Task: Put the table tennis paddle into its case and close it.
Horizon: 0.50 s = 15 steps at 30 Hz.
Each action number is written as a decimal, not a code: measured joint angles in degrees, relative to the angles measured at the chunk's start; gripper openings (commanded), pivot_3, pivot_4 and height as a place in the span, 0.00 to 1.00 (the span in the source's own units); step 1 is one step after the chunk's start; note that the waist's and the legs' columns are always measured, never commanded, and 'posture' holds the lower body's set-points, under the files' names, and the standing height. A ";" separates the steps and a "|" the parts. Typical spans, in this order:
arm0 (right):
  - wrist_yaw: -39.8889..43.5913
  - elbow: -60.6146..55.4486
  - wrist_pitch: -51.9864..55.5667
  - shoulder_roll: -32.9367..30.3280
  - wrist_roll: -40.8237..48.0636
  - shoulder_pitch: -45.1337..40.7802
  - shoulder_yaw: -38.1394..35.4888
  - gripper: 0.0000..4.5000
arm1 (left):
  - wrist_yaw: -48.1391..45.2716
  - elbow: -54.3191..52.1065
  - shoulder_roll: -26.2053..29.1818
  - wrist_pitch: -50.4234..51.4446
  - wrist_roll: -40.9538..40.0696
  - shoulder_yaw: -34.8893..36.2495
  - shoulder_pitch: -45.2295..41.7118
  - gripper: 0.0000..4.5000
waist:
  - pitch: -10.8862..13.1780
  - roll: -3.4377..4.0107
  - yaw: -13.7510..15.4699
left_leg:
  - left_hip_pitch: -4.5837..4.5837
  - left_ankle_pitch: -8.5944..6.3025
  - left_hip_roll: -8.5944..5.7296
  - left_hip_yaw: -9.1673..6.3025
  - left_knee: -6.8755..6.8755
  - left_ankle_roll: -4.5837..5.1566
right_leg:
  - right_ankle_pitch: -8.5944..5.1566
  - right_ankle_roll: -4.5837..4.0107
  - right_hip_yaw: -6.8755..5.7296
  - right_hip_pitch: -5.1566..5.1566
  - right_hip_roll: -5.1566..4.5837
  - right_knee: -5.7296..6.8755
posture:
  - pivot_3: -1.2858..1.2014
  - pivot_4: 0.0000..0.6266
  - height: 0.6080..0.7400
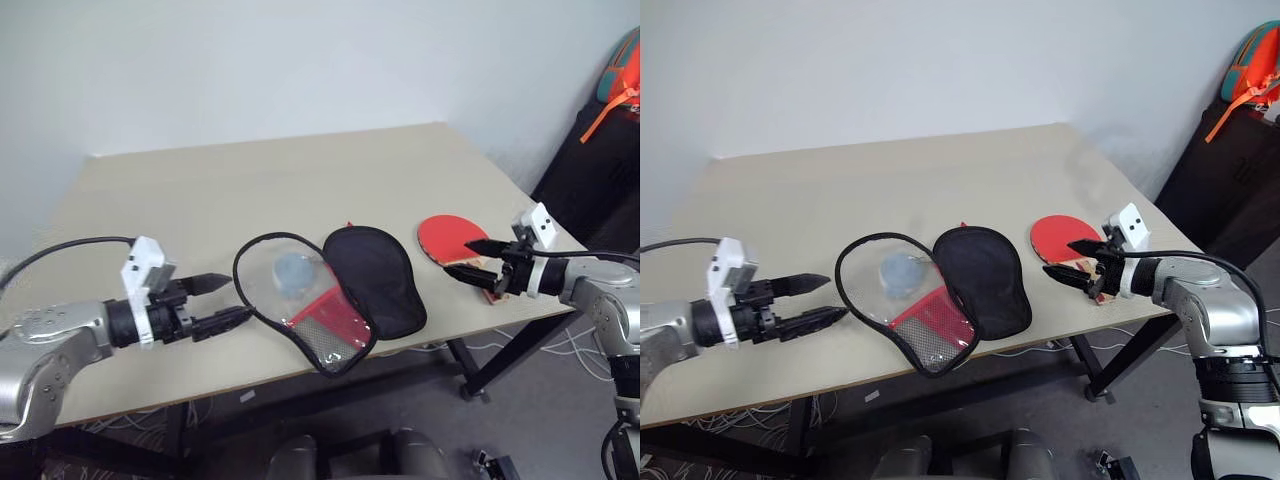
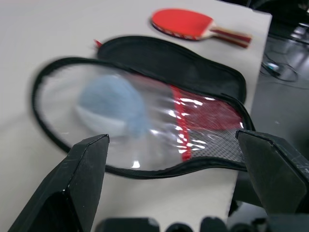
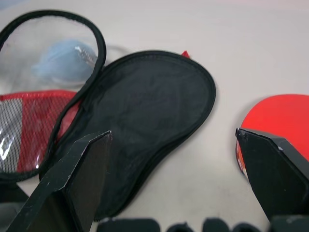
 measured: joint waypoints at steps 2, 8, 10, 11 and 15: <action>-0.35 -0.02 0.00 0.08 0.04 0.01 0.00 0.99 | 0.33 0.00 -0.45 -0.01 0.07 -1.47 -0.75 1.00 | 0.00 0.00 -0.01 | 0.00 0.00 0.00 0.01 0.00 0.00 | 0.00 0.00 0.00 0.00 0.00 0.00 | 0.52 0.00 0.88; -2.24 0.12 -0.63 0.70 0.04 0.02 -0.13 0.99 | 0.83 0.00 -1.73 -0.45 0.14 -4.58 -3.05 1.00 | -0.01 -0.01 0.01 | 0.00 0.01 -0.02 0.01 0.00 -0.02 | 0.00 0.00 0.01 0.02 0.00 0.00 | 0.52 0.00 0.88; -2.51 0.35 -0.69 0.69 0.04 0.02 -0.55 0.99 | 1.08 -0.21 -2.15 -0.21 -0.01 -5.57 -3.65 1.00 | -0.01 -0.01 -0.01 | 0.00 0.01 -0.03 0.01 0.01 -0.01 | 0.00 0.00 0.00 0.04 0.00 0.00 | 0.52 0.00 0.88; -2.66 0.50 -0.69 0.66 0.05 0.03 -0.71 0.99 | 1.10 -0.38 -2.20 -0.02 -0.06 -5.93 -3.79 1.00 | -0.01 -0.01 -0.02 | 0.00 0.01 -0.04 0.01 0.01 -0.01 | 0.00 0.00 0.01 0.04 0.01 0.00 | 0.52 0.00 0.88; -3.64 1.79 -0.94 0.06 -0.34 0.48 -0.92 0.99 | 1.15 -1.85 -2.50 0.84 -0.86 -7.26 -3.85 1.00 | -0.01 -0.01 0.00 | 0.00 0.01 -0.04 0.01 0.01 -0.01 | 0.00 0.00 0.01 0.04 0.01 0.00 | 0.52 0.00 0.88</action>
